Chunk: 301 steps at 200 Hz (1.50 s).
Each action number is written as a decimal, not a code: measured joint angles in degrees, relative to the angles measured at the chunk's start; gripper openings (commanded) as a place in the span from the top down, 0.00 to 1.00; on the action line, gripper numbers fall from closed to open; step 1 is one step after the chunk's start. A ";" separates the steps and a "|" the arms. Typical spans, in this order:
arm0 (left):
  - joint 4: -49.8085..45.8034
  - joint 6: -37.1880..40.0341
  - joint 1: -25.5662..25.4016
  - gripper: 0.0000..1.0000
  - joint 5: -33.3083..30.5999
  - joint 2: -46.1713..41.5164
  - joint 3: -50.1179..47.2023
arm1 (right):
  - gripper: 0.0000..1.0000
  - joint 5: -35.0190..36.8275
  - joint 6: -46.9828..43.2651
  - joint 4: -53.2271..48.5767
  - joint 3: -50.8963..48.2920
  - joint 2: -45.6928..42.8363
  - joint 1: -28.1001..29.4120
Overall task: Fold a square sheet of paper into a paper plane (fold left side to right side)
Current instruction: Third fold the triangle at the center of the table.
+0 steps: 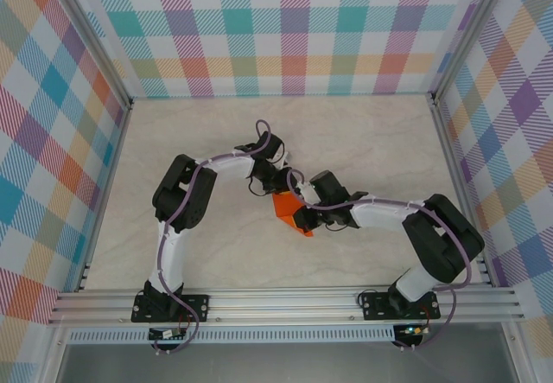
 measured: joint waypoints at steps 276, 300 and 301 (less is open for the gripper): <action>-1.86 1.25 -0.22 0.88 -0.20 1.11 2.10 | 1.00 -3.48 0.96 -2.84 3.80 6.38 -6.23; -2.01 1.27 -0.26 0.88 -0.17 1.25 2.27 | 1.00 -3.48 0.96 -2.91 3.85 6.38 -6.23; -2.01 1.27 -0.26 0.89 -0.17 1.25 2.27 | 1.00 -3.48 0.96 -2.91 3.85 6.38 -6.23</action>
